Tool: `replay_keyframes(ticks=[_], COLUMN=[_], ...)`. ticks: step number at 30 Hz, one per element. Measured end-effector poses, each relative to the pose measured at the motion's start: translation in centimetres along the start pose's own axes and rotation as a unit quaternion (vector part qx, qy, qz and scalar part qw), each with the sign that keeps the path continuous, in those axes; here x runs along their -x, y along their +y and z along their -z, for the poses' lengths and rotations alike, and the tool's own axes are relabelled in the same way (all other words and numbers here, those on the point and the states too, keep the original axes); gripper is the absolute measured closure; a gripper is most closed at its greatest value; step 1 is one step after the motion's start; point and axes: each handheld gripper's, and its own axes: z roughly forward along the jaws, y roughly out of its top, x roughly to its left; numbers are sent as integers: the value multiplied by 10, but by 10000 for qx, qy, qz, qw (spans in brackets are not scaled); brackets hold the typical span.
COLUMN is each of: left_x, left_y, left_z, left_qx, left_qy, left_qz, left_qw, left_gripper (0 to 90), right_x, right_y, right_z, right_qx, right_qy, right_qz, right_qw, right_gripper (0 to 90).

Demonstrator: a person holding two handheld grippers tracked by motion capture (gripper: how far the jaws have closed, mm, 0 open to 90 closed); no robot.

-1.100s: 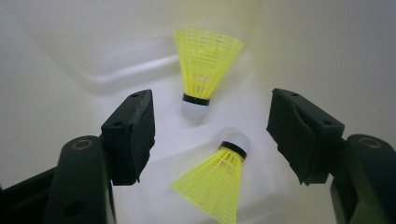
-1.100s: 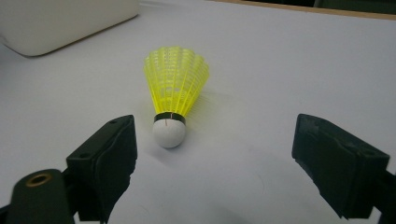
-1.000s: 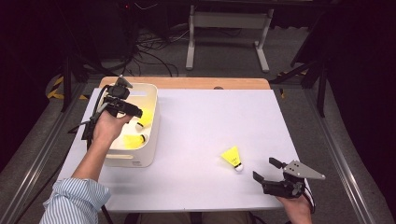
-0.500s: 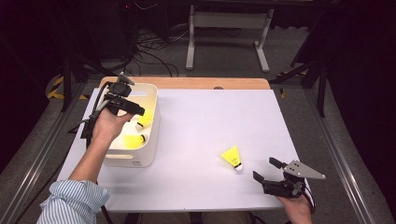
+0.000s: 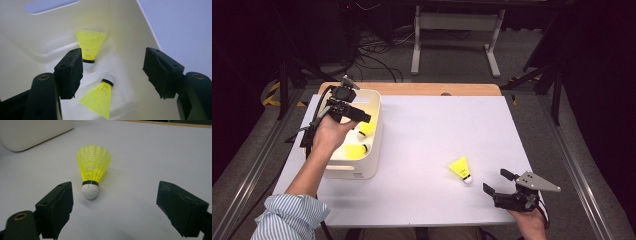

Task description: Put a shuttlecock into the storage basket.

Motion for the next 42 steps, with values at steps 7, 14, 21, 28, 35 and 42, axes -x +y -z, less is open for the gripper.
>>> replay_keyframes(ticks=[7, 14, 21, 28, 35, 42], left_x=[8, 13, 17, 22, 28, 36], left_y=[0, 1, 2, 4, 6, 8], left_z=[4, 4, 5, 6, 8, 7], left_qx=[70, 73, 126, 144, 160, 157], left_qy=[-18, -67, -113, -152, -176, -241], left_qz=[-103, -157, -201, -258, -366, -463], left_qw=[9999, 9998, 9997, 9994, 9990, 9985], left_gripper=[330, 330, 331, 333, 334, 335], right_x=[-1, -1, -1, -1, -1, -1], right_y=[0, 0, 0, 0, 0, 0], right_z=[0, 0, 0, 0, 0, 0], right_qx=[-10, -1, -1, 1, 2, 0], right_qy=[7, 7, 9, 13, 14, 16], right_qz=[30, 27, 30, 38, 36, 33], right_qw=[10000, 10000, 10000, 10000, 10000, 10000], right_gripper=[147, 147, 147, 147, 147, 147])
